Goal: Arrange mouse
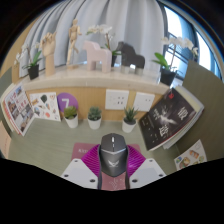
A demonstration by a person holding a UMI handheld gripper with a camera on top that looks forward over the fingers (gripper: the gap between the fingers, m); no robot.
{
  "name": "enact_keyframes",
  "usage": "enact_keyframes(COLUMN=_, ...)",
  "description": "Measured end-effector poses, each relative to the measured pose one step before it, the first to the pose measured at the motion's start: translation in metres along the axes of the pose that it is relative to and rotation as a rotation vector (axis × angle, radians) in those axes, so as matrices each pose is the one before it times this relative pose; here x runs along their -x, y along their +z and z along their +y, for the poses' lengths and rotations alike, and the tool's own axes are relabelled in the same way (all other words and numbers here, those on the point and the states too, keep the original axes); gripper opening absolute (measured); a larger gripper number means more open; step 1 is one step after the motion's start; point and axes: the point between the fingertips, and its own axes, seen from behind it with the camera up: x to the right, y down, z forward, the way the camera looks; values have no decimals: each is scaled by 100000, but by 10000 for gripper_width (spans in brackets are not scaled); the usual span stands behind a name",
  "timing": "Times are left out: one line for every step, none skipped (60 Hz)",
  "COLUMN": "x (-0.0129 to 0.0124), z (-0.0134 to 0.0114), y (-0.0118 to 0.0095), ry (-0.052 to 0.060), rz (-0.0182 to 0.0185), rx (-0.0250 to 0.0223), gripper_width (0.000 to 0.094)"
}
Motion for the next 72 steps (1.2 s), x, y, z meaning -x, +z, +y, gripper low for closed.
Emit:
enact_keyframes(x=63, z=1070, y=753, ry=-130, rz=-543, rx=2122, gripper_width=311)
enact_keyframes(x=40, z=1015, y=688, ry=-129, rz=-579, rx=2062, gripper_width=310)
enact_keyframes(x=98, z=905, y=666, ry=-223, rz=-534, rx=1722, gripper_width=310)
enact_keyframes(x=132, z=798, y=606, ry=-326, rz=-584, rx=1311, gripper_width=310)
enact_keyframes(x=148, z=757, y=529, ry=-309, rz=-37, rx=1353, gripper_width=309)
enact_keyframes(x=99, z=753, y=494, ry=-143, rz=-282, rx=1305, gripper_width=310)
enact_keyframes(x=140, z=673, y=512, ry=-151, rz=-493, rx=1254, gripper_width=310)
enact_keyframes(x=186, z=634, y=463, ry=-195, rz=-763, rx=1191, gripper_width=315)
enact_keyframes(x=164, z=601, y=452, ry=-186, rz=-684, rx=1133, gripper_width=315)
enact_keyframes(x=58, z=569, y=439, ry=-55, rz=-306, rx=1197, gripper_width=315)
enact_keyframes(x=12, z=541, y=409, ry=-93, rz=57, rx=1229, gripper_width=315)
enact_keyframes(x=-1, z=503, y=370, ry=-171, rz=100, rx=1168, gripper_width=313)
enact_keyframes(x=71, z=508, y=261, ry=-273, rz=-119, rx=1254, gripper_width=320)
enact_keyframes(x=46, z=-183, y=41, ry=265, rz=-49, rx=-1091, gripper_width=321)
enact_keyframes(x=46, z=-316, y=-46, ry=1133, rz=-289, rx=-1536, gripper_width=321)
enact_keyframes(x=68, z=35, y=65, ry=1432, rz=-491, rx=-249, gripper_width=320)
enact_keyframes(x=0, z=167, y=-24, ry=933, rz=-387, rx=517, gripper_width=320)
enact_keyframes(x=18, z=-36, y=10, ry=567, rz=-307, rx=-330, gripper_width=321)
enact_keyframes(x=1, z=-13, y=9, ry=38, rz=-245, rx=-359, gripper_width=344)
enact_keyframes(x=3, z=69, y=12, ry=-222, rz=-183, rx=-50, gripper_width=348)
enact_keyframes(x=-5, z=28, y=14, ry=-144, rz=-130, rx=-145, gripper_width=358)
enact_keyframes(x=-29, z=-1, y=9, ry=-44, rz=-57, rx=-284, gripper_width=357)
enact_keyframes(x=6, z=30, y=5, ry=325, rz=-144, rx=-78, gripper_width=356)
enact_keyframes(x=-7, z=22, y=40, ry=487, rz=-223, rx=-42, gripper_width=356)
enact_keyframes(x=17, z=10, y=-8, ry=284, rz=-127, rx=-235, gripper_width=362)
enact_keyframes(x=28, z=38, y=-16, ry=75, rz=-261, rx=-100, gripper_width=378)
enact_keyframes(x=17, z=32, y=-15, ry=24, rz=-197, rx=-66, gripper_width=386)
enact_keyframes(x=0, z=-5, y=-2, ry=-6, rz=-178, rx=-130, gripper_width=404)
enact_keyframes(x=0, z=15, y=33, ry=93, rz=-252, rx=-36, gripper_width=418)
enact_keyframes(x=-13, z=32, y=40, ry=294, rz=-224, rx=71, gripper_width=435)
enact_keyframes(x=-39, z=58, y=51, ry=589, rz=-156, rx=153, gripper_width=453)
enact_keyframes(x=-31, z=-116, y=-9, ry=950, rz=-48, rx=-51, gripper_width=464)
enact_keyframes(x=-58, z=-78, y=2, ry=510, rz=-39, rx=-212, gripper_width=483)
enact_keyframes(x=-88, z=-6, y=-1, ry=93, rz=66, rx=33, gripper_width=500)
enact_keyframes(x=-62, z=17, y=-36, ry=-153, rz=35, rx=208, gripper_width=519)
enact_keyframes(x=-124, z=32, y=-63, ry=-208, rz=313, rx=414, gripper_width=560)
enact_keyframes(x=-214, z=91, y=-163, ry=-302, rz=785, rx=870, gripper_width=610)
enact_keyframes(x=-252, z=84, y=-225, ry=-731, rz=976, rx=1025, gripper_width=663)
enact_keyframes(x=-247, z=24, y=-273, ry=-1221, rz=1043, rx=703, gripper_width=718)
enact_keyframes(x=-241, z=-109, y=-366, ry=-1465, rz=1116, rx=584, gripper_width=774)
enact_keyframes(x=-292, z=-213, y=-396, ry=-1432, rz=1295, rx=203, gripper_width=820)
enact_keyframes(x=-269, z=-292, y=-468, ry=-1317, rz=952, rx=81, gripper_width=854)
enact_keyframes(x=4, z=-335, y=-520, ry=-830, rz=271, rx=99, gripper_width=866)
enact_keyframes(x=25, z=-392, y=-578, ry=-490, rz=-143, rx=-21, gripper_width=865)
enact_keyframes(x=-49, z=-487, y=-646, ry=-179, rz=-177, rx=-301, gripper_width=867)
enact_keyframes(x=50, z=-565, y=-673, ry=276, rz=-396, rx=-448, gripper_width=867)
enact_keyframes(x=78, z=-609, y=-711, ry=584, rz=-605, rx=-638, gripper_width=865)
enact_keyframes(x=41, z=-673, y=-774, ry=760, rz=-896, rx=-830, gripper_width=862)
enact_keyframes(x=93, z=-767, y=-783, ry=755, rz=-752, rx=-1074, gripper_width=860)
enact_keyframes(x=55, z=-863, y=-813, ry=571, rz=-640, rx=-1401, gripper_width=858)
enact_keyframes(x=-20, z=-905, y=-824, ry=421, rz=-387, rx=-1605, gripper_width=860)
enact_keyframes(x=-62, z=-899, y=-811, ry=447, rz=-139, rx=-1556, gripper_width=859)
enact_keyframes(x=-126, z=-868, y=-807, ry=404, rz=63, rx=-1417, gripper_width=860)
enact_keyframes(x=-118, z=-826, y=-789, ry=370, rz=164, rx=-1172, gripper_width=860)
enact_keyframes(x=-116, z=-788, y=-791, ry=321, rz=165, rx=-1037, gripper_width=860)
enact_keyframes(x=-26, z=-817, y=-697, ry=153, rz=76, rx=-939, gripper_width=859)
enact_keyframes(x=-30, z=-732, y=-796, ry=19, rz=-56, rx=-1106, gripper_width=861)
enact_keyframes(x=-9, z=-720, y=-763, ry=66, rz=-324, rx=-1024, gripper_width=861)
enact_keyframes(x=40, z=-704, y=-734, ry=153, rz=-415, rx=-1087, gripper_width=860)
enact_keyframes(x=67, z=-696, y=-702, ry=168, rz=-396, rx=-1276, gripper_width=860)
enact_keyframes(x=62, z=-674, y=-674, ry=106, rz=-329, rx=-1429, gripper_width=862)
enact_keyframes(x=26, z=-633, y=-621, ry=40, rz=-217, rx=-1434, gripper_width=860)
enact_keyframes(x=-1, z=-568, y=-591, ry=47, rz=-69, rx=-1283, gripper_width=860)
enact_keyframes(x=-29, z=-469, y=-557, ry=137, rz=57, rx=-1031, gripper_width=860)
enact_keyframes(x=-57, z=-377, y=-454, ry=279, rz=83, rx=-666, gripper_width=860)
enact_keyframes(x=-16, z=-364, y=-488, ry=254, rz=-29, rx=-739, gripper_width=860)
enact_keyframes(x=-19, z=-289, y=-457, ry=203, rz=-63, rx=-679, gripper_width=859)
enact_keyframes(x=10, z=-237, y=-445, ry=185, rz=-41, rx=-592, gripper_width=859)
enact_keyframes(x=0, z=-185, y=-401, ry=177, rz=-34, rx=-487, gripper_width=860)
enact_keyframes(x=6, z=-134, y=-373, ry=170, rz=33, rx=-311, gripper_width=858)
enact_keyframes(x=-9, z=-28, y=-324, ry=189, rz=15, rx=-152, gripper_width=858)
enact_keyframes(x=3, z=12, y=-299, ry=157, rz=61, rx=20, gripper_width=857)
